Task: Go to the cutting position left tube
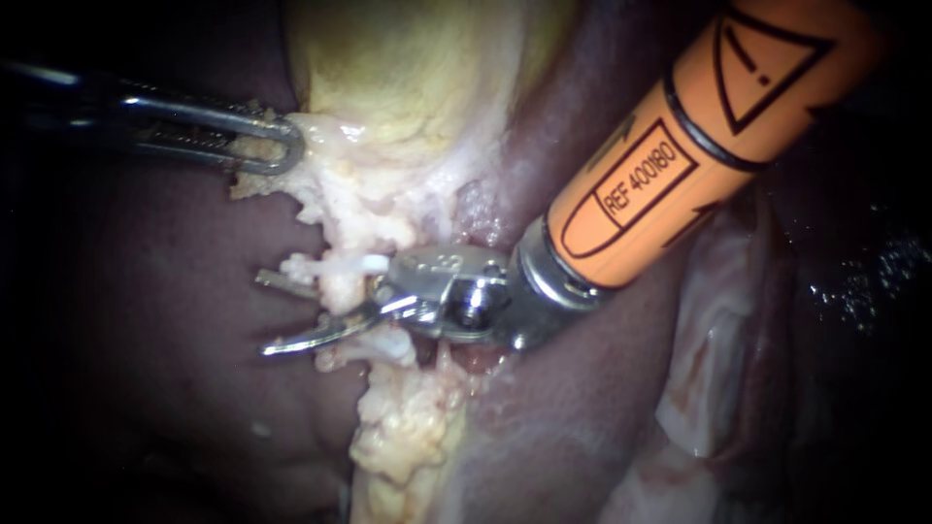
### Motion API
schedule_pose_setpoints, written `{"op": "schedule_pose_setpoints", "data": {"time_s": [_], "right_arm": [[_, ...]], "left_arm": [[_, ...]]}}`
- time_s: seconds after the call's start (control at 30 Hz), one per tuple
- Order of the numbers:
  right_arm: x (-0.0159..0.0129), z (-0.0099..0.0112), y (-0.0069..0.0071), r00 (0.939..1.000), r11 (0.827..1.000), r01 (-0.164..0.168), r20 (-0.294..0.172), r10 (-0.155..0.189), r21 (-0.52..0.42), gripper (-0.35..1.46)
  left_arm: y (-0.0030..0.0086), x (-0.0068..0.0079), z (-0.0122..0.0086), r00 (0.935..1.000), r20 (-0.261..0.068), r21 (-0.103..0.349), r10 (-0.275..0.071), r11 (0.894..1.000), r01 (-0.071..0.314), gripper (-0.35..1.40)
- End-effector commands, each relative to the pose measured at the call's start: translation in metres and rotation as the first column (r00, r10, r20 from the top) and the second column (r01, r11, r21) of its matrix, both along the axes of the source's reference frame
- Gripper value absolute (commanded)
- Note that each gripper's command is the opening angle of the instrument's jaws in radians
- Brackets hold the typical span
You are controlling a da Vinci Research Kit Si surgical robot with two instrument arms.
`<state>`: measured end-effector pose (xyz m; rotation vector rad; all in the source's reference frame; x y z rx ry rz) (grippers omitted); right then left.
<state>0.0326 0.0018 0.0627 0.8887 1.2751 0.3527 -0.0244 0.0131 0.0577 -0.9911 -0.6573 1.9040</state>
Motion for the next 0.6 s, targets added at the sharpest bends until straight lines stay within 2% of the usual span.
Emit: {"op": "schedule_pose_setpoints", "data": {"time_s": [0.03,0.6], "right_arm": [[0.0,0.0,0.0,1.0,1.0,0.0,0.001,0.0,0.001,1.43],[-0.0001,0.0006,0.0,1.0,1.0,0.0,0.004,0.0,0.005,1.43]], "left_arm": [[0.0,0.0,0.0,1.0,0.0,0.0,0.0,1.0,0.0,-0.35],[0.0,0.0,0.0001,1.0,-0.001,0.0,-0.002,1.0,0.002,-0.35]]}}
